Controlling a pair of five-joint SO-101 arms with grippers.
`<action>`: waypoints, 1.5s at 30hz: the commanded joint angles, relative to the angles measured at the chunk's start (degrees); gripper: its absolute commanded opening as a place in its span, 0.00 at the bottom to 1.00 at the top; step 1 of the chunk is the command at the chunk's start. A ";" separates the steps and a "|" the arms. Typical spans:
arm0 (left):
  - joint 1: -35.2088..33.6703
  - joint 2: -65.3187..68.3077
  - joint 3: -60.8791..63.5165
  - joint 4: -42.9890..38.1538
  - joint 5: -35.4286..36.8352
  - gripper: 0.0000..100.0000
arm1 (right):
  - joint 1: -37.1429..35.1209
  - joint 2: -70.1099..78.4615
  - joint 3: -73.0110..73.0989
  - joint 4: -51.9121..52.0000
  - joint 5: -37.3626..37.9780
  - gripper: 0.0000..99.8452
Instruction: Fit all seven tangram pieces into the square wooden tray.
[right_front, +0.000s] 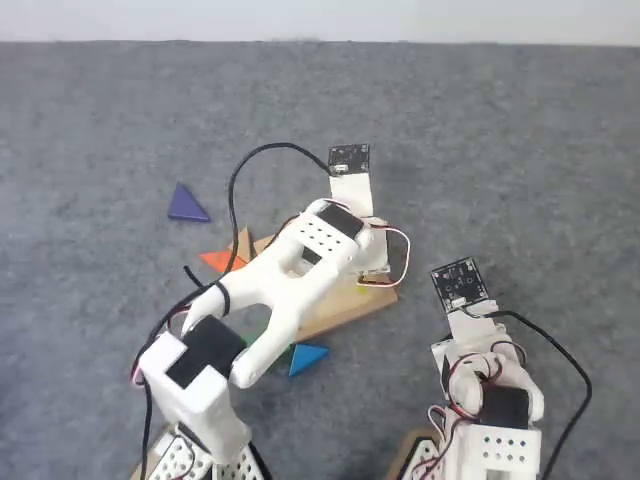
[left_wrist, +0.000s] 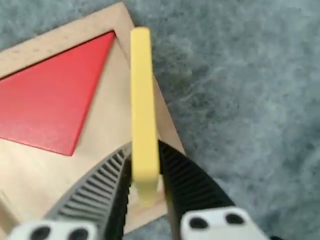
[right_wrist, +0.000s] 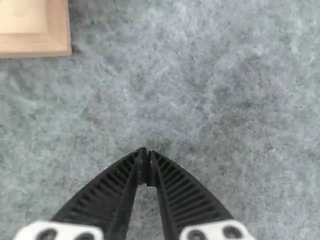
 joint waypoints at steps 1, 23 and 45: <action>0.35 -0.44 -2.68 -0.70 1.23 0.14 | -0.22 -0.92 0.97 0.13 0.44 0.01; -7.38 -11.78 2.77 4.22 -2.20 0.13 | -0.22 -0.92 0.97 0.13 0.44 0.01; -9.76 -24.09 24.22 -15.82 -14.51 0.13 | -0.22 -0.92 0.97 0.13 0.44 0.01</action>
